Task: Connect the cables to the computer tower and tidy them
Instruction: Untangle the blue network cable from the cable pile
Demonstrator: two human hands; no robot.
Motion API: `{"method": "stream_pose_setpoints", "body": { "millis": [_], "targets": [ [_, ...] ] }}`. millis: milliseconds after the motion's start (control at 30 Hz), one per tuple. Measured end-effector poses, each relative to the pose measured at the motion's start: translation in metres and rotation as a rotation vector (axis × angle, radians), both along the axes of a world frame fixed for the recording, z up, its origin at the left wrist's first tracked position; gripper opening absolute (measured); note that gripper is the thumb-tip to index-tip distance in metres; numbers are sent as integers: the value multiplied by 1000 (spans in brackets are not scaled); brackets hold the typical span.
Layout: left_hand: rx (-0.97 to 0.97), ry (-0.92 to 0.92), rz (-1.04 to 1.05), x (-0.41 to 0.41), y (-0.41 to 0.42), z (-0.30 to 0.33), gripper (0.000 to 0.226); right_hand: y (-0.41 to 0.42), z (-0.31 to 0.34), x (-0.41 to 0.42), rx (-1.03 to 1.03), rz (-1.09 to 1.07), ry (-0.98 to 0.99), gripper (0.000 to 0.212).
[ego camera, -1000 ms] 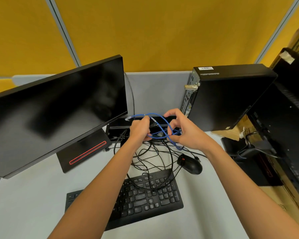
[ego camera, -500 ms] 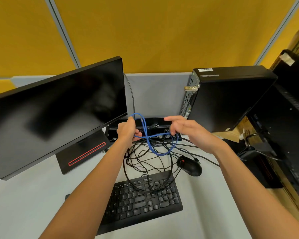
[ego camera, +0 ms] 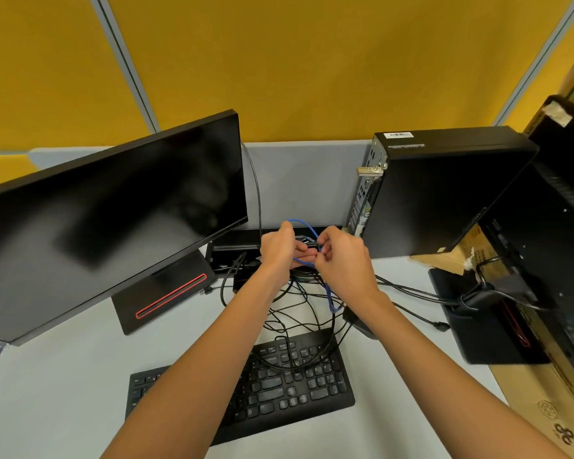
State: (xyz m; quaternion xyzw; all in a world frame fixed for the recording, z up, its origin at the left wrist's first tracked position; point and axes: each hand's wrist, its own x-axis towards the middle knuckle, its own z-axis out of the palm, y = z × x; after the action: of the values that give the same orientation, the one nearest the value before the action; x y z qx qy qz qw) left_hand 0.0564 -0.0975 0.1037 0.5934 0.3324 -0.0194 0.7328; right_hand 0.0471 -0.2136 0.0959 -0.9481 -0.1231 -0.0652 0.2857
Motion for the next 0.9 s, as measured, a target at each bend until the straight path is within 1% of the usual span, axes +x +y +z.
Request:
{"method": "stream_pose_setpoints", "body": {
  "millis": [100,200,233,300,333,400,467,500,567,633,733,800,833,900],
  "targets": [
    [-43,-31,-42,-1,-7,4,23,-5,-2,5,-64,32,76,27],
    [55,-46,-94,1,-8,-1,28,-9,-3,6,4,19,197,31],
    [125,-56,-83,1,-6,-2,30,-11,-2,6,57,-9,227,29],
    [367,-80,-24,2,9,-7,34,-23,1,12,132,-82,228,21],
    [474,-86,9,1,21,-9,37,-32,4,16,158,-119,210,22],
    [575,-85,61,-4,46,-14,42,-55,14,26,217,-170,206,25],
    [649,-98,13,-6,63,-19,49,-74,23,33,269,-196,219,28],
    [708,-134,-41,-7,67,-20,53,-81,25,37,288,-216,213,29],
    [762,-270,-143,-6,71,-17,61,-89,27,46,320,-292,183,22],
    [797,-396,-202,-5,80,-15,65,-98,27,55,367,-376,163,19],
    [877,-476,-190,-11,102,-17,64,-113,24,64,554,-537,167,21],
    [942,-493,-149,-18,116,-24,64,-121,21,68,648,-602,178,27],
    [954,-497,-110,-21,120,-28,64,-124,17,69,651,-578,217,29],
    [908,-500,-10,-22,122,-30,63,-118,12,67,585,-442,358,30]
  ]
}}
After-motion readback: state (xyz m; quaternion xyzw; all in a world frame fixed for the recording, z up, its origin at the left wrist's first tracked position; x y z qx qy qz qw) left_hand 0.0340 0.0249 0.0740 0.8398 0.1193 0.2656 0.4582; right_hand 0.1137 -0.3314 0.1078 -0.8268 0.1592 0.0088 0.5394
